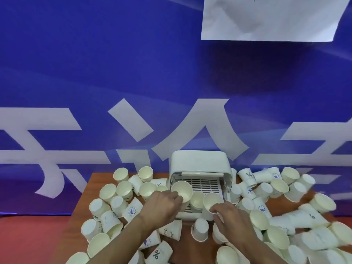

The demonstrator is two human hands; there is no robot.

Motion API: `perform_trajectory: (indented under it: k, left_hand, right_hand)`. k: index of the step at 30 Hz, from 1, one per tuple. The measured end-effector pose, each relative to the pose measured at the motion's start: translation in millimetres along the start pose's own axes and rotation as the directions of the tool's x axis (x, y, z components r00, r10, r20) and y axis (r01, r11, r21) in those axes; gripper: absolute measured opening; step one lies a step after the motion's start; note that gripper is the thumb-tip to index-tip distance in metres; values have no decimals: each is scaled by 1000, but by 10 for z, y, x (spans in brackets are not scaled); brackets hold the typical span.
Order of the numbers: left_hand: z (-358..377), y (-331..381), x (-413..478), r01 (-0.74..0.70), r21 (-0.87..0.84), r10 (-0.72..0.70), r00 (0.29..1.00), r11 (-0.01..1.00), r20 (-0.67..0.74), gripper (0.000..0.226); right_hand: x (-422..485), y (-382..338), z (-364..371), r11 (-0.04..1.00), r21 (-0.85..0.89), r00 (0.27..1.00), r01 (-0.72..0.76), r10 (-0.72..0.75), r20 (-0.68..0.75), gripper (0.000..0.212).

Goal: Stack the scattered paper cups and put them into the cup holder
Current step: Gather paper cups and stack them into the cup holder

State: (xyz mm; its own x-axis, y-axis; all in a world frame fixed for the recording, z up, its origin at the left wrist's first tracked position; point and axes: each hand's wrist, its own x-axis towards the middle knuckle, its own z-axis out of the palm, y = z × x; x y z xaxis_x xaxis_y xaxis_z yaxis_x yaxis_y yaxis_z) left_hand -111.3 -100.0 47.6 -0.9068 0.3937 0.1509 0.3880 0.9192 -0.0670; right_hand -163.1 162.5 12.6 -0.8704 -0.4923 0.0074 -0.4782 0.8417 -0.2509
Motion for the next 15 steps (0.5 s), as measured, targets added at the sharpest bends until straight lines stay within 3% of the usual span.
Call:
perform_trajectory:
  k: [5, 15]
  left_hand:
    - [67, 77, 122, 151, -69, -154, 987, 986, -40, 16]
    - [88, 40, 245, 163, -48, -166, 984, 986, -70, 15]
  right_hand:
    - [222, -74, -97, 999, -35, 999, 17, -18, -31, 17]
    - [501, -117, 60, 999, 26, 997, 39, -38, -60, 16]
